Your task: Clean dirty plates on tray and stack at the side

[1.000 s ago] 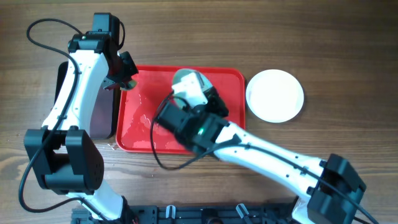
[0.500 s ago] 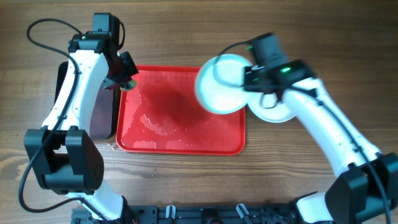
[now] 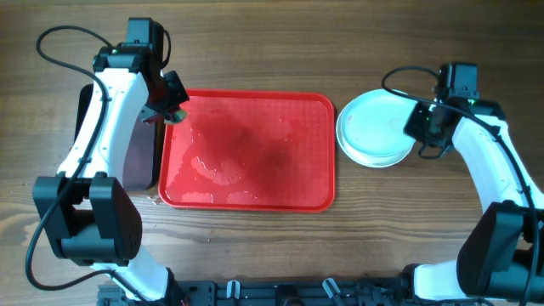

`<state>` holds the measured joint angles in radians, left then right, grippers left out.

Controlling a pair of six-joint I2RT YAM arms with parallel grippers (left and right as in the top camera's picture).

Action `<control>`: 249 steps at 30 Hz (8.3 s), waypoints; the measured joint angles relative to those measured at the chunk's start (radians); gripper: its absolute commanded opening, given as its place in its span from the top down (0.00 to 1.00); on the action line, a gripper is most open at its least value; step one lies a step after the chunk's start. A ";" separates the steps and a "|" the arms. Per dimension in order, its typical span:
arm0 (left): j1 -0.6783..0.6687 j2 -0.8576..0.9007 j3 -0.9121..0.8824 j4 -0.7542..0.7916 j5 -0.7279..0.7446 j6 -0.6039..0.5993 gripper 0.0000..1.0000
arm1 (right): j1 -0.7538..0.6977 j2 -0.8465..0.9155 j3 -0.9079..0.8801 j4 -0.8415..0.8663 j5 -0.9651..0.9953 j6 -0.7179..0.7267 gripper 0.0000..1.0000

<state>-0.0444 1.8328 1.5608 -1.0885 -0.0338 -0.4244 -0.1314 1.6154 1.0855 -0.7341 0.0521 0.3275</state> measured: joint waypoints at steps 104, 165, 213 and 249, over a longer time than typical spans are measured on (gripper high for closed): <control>0.325 -0.148 0.421 -0.336 0.134 -0.003 0.00 | 0.213 -1.171 -0.624 0.722 -0.206 -0.193 0.00; 0.305 -0.254 0.373 -0.235 0.084 -0.003 0.00 | 0.213 -1.595 -1.079 0.734 -0.136 -0.098 0.00; 0.080 -1.819 -1.552 1.024 -0.048 0.117 0.00 | 0.213 -1.595 -1.079 0.734 -0.133 -0.098 0.00; 0.080 -1.819 -1.552 1.024 -0.047 0.117 0.00 | 0.213 -1.595 -1.079 0.734 -0.133 -0.098 0.00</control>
<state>0.0360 0.0139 0.0086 -0.0643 -0.0811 -0.3077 0.0814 0.0204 0.0067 0.0002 -0.0807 0.2295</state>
